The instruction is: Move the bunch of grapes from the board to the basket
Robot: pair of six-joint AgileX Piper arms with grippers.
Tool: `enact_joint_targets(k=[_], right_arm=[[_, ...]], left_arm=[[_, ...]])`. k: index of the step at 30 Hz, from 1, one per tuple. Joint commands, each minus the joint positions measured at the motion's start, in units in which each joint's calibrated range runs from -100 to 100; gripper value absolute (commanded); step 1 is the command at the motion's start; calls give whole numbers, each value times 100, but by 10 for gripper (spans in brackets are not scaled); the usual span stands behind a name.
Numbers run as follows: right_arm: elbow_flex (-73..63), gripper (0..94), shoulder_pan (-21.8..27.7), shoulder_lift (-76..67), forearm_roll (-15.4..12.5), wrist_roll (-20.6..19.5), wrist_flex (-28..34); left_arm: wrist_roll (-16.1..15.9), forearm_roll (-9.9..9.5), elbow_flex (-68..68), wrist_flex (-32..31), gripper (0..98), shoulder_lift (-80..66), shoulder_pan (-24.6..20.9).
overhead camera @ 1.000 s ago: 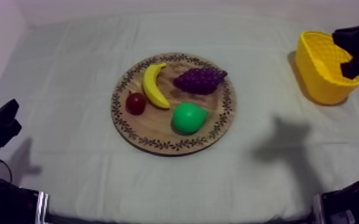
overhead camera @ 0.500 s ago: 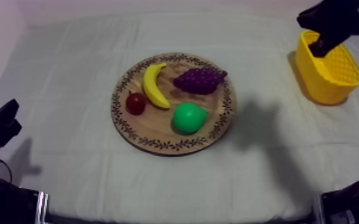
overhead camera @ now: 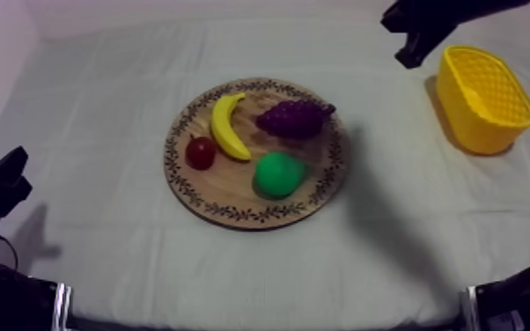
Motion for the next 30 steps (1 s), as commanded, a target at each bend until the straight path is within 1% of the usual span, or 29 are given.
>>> enact_joint_targets(k=[1,12,21,30], right_arm=[[-310,7,-42,358,-8,41,127],[-1482,7,-220,1674,4,252,730],[-2206,7,-335,2541,-68,453,1274],[-2768,7,-424,3296,-12,443,1773]], left_arm=[[-2,-2,-2,2,1,0,0],[-5,-2,-2,2,1,0,0],[-3,-2,-2,2,1,0,0],[-1,-2,-2,2,1,0,0]])
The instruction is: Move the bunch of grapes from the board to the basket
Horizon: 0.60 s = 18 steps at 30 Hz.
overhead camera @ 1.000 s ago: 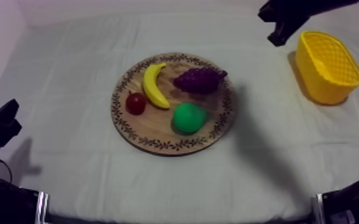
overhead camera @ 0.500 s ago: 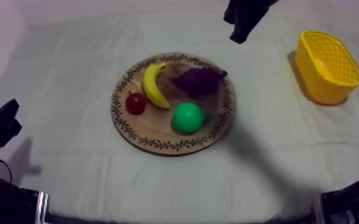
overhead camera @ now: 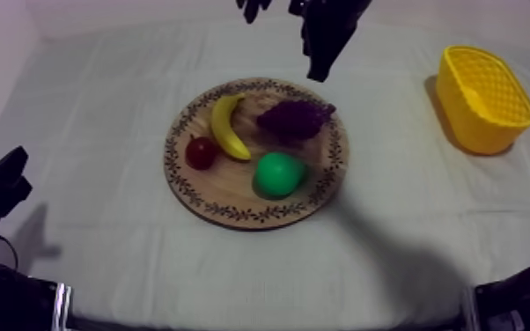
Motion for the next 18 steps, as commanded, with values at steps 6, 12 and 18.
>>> enact_joint_targets(k=[6,12,18], right_arm=[[-353,10,0,524,-13,79,288],[-518,115,17,853,-51,200,413],[-544,364,47,963,-129,353,451]], left_arm=[[3,-2,-2,2,1,0,0],[3,-2,-2,2,1,0,0],[3,-2,-2,2,1,0,0]])
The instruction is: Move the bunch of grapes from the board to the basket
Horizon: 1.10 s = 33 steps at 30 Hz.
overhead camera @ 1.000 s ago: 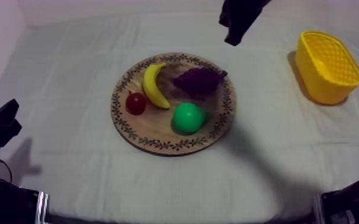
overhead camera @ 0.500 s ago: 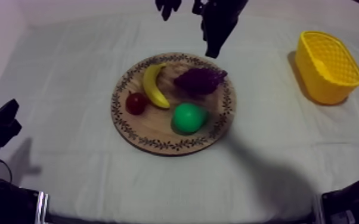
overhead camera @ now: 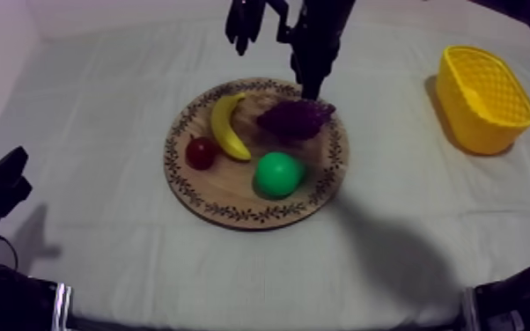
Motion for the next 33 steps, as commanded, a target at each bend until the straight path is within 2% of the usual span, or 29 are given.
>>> enact_joint_targets(k=[1,6,10,23,33], right_arm=[[-12,412,9,6,-22,41,5],[-85,589,20,15,-64,98,39],[-112,651,23,35,-83,145,43],[-35,684,29,365,-71,264,-75],[-326,692,85,1139,-111,391,-140]], left_arm=[[0,-2,-2,2,1,0,0],[0,-2,-2,2,1,0,0],[0,-2,-2,2,1,0,0],[0,-2,-2,2,1,0,0],[0,-2,-2,2,1,0,0]])
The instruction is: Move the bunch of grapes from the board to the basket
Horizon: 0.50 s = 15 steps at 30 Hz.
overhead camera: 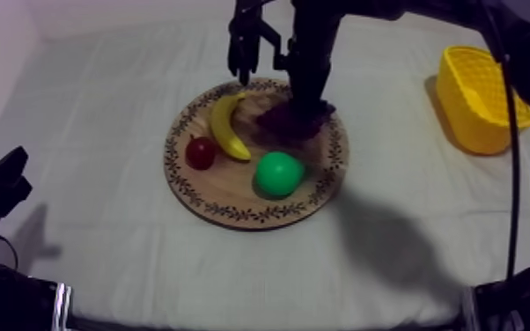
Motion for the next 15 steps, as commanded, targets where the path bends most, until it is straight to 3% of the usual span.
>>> enact_joint_targets(k=[1,15], right_arm=[[-65,691,5,191,3,11,14],[-234,640,3,936,-56,109,-161]], left_arm=[[0,-2,-2,2,1,0,0],[0,-2,-2,2,1,0,0]])
